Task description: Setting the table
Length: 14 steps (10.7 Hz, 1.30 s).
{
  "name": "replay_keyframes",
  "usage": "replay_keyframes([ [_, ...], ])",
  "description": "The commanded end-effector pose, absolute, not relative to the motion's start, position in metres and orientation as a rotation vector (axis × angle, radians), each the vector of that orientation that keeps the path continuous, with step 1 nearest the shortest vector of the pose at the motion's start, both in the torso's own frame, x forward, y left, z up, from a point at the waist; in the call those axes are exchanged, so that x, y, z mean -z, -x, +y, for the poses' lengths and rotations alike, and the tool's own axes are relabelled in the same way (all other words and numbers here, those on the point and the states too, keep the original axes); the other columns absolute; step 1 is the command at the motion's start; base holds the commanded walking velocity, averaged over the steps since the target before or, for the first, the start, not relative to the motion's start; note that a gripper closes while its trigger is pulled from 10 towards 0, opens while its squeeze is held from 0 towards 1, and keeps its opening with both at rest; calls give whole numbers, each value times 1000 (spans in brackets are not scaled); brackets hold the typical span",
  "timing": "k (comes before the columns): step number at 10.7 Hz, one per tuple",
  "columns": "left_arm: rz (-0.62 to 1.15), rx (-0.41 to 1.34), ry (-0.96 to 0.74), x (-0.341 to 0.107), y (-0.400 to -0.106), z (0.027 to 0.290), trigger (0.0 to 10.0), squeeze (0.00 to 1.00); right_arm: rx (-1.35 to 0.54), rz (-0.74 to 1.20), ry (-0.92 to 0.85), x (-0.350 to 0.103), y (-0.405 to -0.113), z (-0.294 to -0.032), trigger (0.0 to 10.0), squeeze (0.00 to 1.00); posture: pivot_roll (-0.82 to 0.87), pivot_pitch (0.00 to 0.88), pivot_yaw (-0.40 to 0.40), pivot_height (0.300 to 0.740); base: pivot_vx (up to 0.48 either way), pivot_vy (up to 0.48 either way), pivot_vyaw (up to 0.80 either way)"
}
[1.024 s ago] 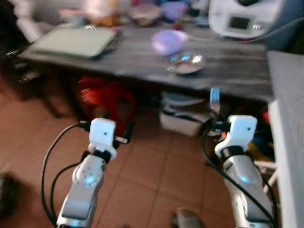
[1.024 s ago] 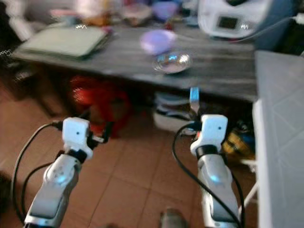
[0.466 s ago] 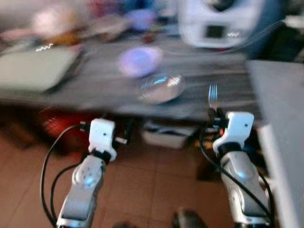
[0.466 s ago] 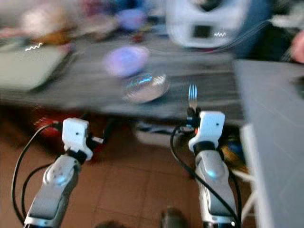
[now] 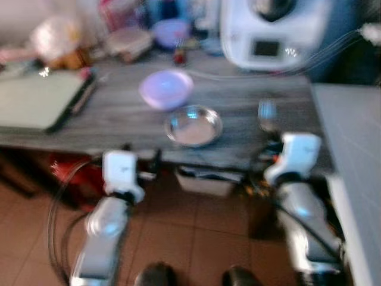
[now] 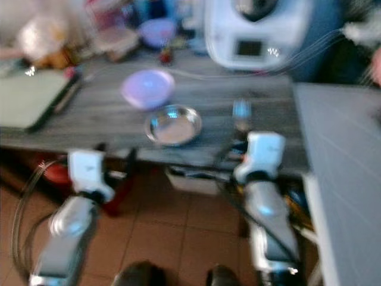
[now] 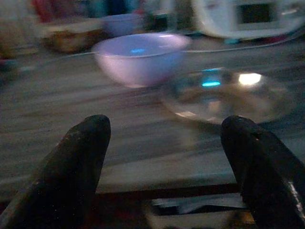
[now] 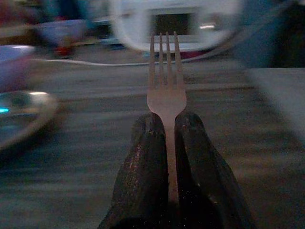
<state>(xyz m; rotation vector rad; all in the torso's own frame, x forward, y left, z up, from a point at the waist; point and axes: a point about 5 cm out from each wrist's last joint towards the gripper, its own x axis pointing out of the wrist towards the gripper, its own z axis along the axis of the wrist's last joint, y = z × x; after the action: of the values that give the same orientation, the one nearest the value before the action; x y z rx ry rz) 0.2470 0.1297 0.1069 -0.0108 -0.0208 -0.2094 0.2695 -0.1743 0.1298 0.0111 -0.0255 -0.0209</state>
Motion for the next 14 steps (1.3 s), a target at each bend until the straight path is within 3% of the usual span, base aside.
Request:
replay_keyframes([
  [1,-14,169,-9,-107,-247,140,10000,0,27,-55,-22,-136,-275,-174,10000,0,-23,75,55,740,0,0,0],
  [4,-10,165,-36,-109,-245,144,10000,0,85,-71,-46,-144,-293,-189,10000,0,-15,88,59,740,0,0,0],
  [6,-12,126,-50,-109,-244,150,10000,0,53,-86,-12,-145,-287,-186,10000,0,-17,89,60,740,298,0,0],
  [11,-11,139,-40,-109,-242,146,10000,0,61,-71,-29,-139,-272,-181,10000,0,-27,85,58,740,357,319,158],
  [14,-16,144,-25,-110,-238,146,10000,0,70,-72,-19,-139,-273,-182,10000,0,-25,86,56,740,0,0,0],
])
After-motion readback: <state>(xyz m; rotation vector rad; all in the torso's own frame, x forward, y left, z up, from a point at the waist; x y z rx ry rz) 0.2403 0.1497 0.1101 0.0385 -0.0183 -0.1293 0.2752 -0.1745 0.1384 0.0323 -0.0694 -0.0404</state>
